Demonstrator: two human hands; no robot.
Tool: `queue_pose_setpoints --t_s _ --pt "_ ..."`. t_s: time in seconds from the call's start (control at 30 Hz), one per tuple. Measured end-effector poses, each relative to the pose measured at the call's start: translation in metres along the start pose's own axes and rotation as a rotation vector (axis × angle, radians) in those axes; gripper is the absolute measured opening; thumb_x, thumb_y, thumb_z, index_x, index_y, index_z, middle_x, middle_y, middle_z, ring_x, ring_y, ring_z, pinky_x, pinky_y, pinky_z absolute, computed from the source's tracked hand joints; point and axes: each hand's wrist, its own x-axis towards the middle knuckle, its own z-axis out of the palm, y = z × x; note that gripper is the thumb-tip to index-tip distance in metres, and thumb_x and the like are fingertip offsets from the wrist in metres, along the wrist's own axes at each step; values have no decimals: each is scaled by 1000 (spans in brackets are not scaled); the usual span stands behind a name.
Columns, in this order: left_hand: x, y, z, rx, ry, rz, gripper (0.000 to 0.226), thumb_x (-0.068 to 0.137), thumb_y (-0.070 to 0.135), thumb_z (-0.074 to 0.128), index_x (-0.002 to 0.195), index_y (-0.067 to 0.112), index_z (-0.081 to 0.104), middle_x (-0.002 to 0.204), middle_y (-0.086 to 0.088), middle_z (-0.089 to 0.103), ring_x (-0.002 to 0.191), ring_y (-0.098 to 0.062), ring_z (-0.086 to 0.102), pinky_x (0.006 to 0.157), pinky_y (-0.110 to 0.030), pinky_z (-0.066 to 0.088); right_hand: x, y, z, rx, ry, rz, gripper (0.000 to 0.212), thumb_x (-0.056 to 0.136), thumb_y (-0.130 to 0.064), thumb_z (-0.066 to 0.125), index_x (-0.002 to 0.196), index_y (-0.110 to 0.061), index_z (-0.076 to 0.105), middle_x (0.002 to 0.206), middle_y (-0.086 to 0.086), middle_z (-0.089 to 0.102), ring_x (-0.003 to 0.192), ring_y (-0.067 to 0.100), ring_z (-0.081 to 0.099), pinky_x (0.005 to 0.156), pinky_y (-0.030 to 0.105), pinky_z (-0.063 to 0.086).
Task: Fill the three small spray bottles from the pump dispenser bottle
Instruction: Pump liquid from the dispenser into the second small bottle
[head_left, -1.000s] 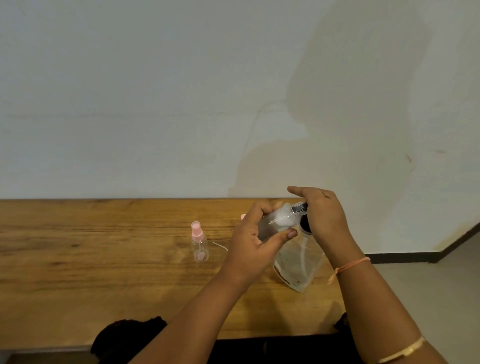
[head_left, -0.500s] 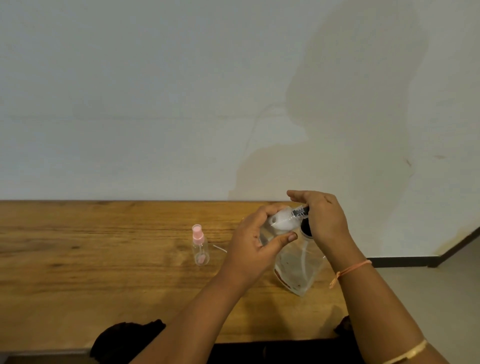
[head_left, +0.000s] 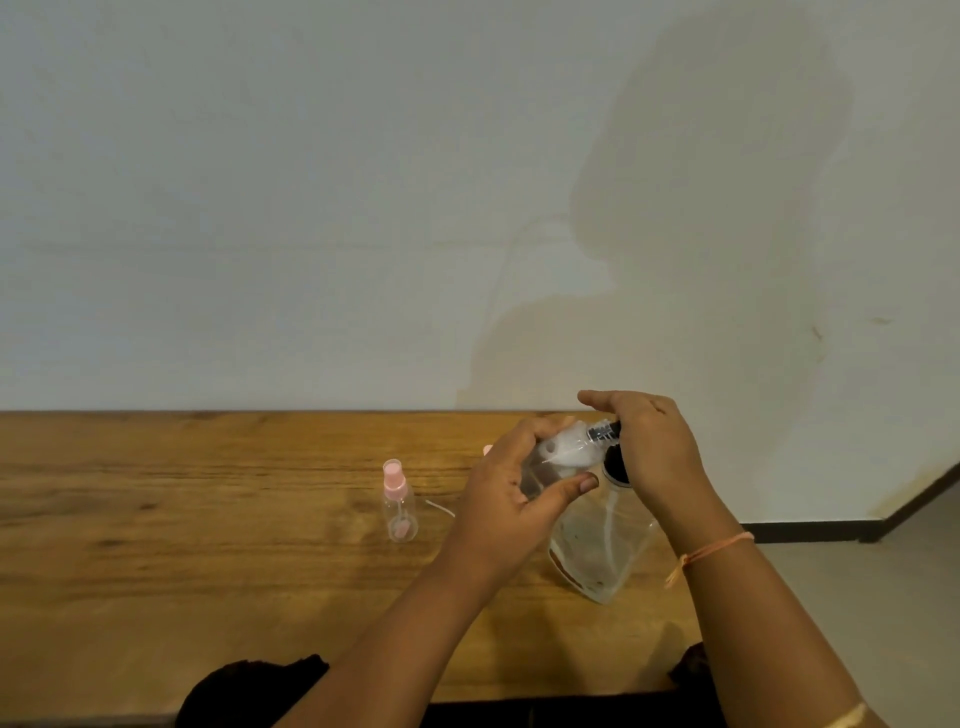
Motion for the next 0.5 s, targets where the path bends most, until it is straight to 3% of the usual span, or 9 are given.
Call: queue_pose_setpoints --t_s 0.07,0.17,0.27,0.33,0.4,0.5 --pt "-1 -3 0 -13 -4 -15 38 73 44 68 110 39 57 107 13 64 95 -12 63 79 -35 56 -1 0 1 17 -38 52 37 97 -10 34 119 -21 61 123 -1 47 102 5 39 84 12 29" --pt "0 0 -1 -35 -3 13 35 74 40 69 108 36 58 106 12 65 97 -10 63 80 -29 55 -3 -2 -2 23 -22 43 41 95 -1 38 131 -14 52 131 6 47 121 16 43 97 19 31" --pt "1 5 -2 -70 -5 34 34 74 38 69 106 38 59 105 11 66 98 -9 63 80 -26 54 -3 -10 -6 180 -37 21 35 96 -11 36 115 -16 65 99 -11 52 109 14 47 96 26 37" --pt "1 5 -3 -74 -1 49 35 73 38 70 106 39 58 105 12 66 99 -7 63 81 -24 54 -3 -12 -7 229 -51 37 33 96 -16 37 107 -20 68 92 -16 52 105 12 48 99 30 39" --pt "1 5 -3 -65 3 47 35 72 39 70 105 41 58 105 14 65 99 -5 62 81 -22 53 -3 -9 -8 81 -90 -23 29 96 -12 40 110 -18 65 110 -6 58 116 20 50 101 29 37" --pt "2 4 -2 -55 -16 22 32 72 41 69 101 46 57 103 18 65 96 -3 62 78 -20 53 -1 -2 -6 -347 -117 -146 43 94 1 40 133 -14 50 138 10 44 128 21 40 99 19 30"
